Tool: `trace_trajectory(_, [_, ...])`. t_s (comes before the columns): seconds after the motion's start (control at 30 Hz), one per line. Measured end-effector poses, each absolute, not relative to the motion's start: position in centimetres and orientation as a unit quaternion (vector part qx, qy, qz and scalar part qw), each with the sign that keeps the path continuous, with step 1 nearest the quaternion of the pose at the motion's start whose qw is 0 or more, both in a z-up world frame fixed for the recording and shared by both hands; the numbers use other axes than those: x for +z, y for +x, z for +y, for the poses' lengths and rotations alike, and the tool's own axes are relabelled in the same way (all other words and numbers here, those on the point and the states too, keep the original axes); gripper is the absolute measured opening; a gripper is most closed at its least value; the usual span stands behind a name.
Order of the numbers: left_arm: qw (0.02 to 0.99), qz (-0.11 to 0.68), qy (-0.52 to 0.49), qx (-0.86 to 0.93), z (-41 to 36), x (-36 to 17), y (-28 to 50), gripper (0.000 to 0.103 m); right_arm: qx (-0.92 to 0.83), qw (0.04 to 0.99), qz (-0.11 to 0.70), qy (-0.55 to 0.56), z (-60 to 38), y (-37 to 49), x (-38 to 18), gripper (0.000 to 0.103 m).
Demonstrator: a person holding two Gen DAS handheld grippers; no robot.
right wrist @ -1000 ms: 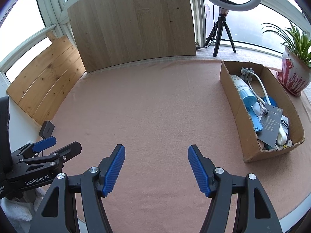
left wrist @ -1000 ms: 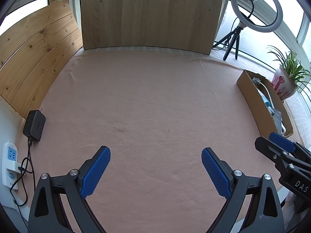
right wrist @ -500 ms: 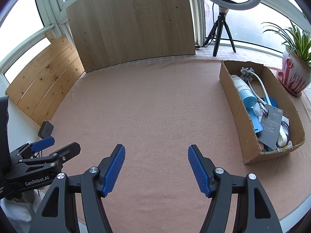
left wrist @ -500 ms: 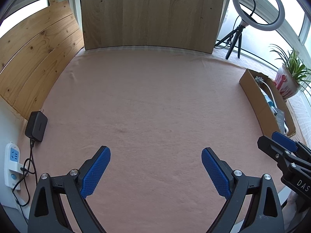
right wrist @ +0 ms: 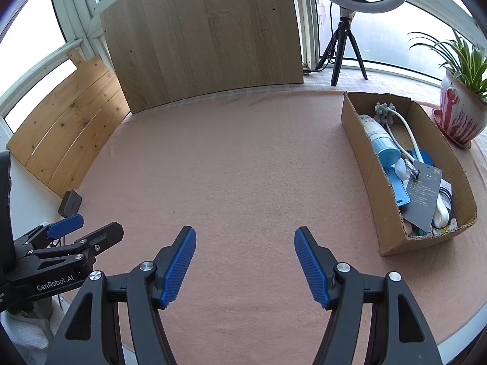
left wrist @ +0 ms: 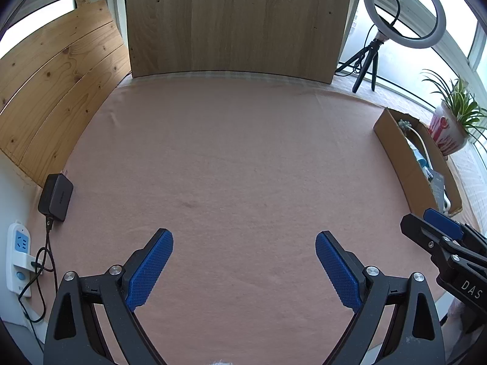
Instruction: Organize objects
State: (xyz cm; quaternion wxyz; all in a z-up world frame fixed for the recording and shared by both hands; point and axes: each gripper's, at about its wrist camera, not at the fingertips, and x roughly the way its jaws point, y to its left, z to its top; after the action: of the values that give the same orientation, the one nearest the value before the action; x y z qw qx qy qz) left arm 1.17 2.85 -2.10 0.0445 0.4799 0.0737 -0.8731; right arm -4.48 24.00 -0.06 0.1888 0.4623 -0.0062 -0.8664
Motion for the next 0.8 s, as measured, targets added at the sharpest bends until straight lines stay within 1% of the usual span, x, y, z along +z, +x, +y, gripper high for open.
trace_trajectory(0.8, [0.046, 0.078, 0.491, -0.867, 2.93, -2.55, 0.85, 0.097, -0.864, 0.184, -0.011, 0.468, 23.74, -4.29, -0.44, 0.064])
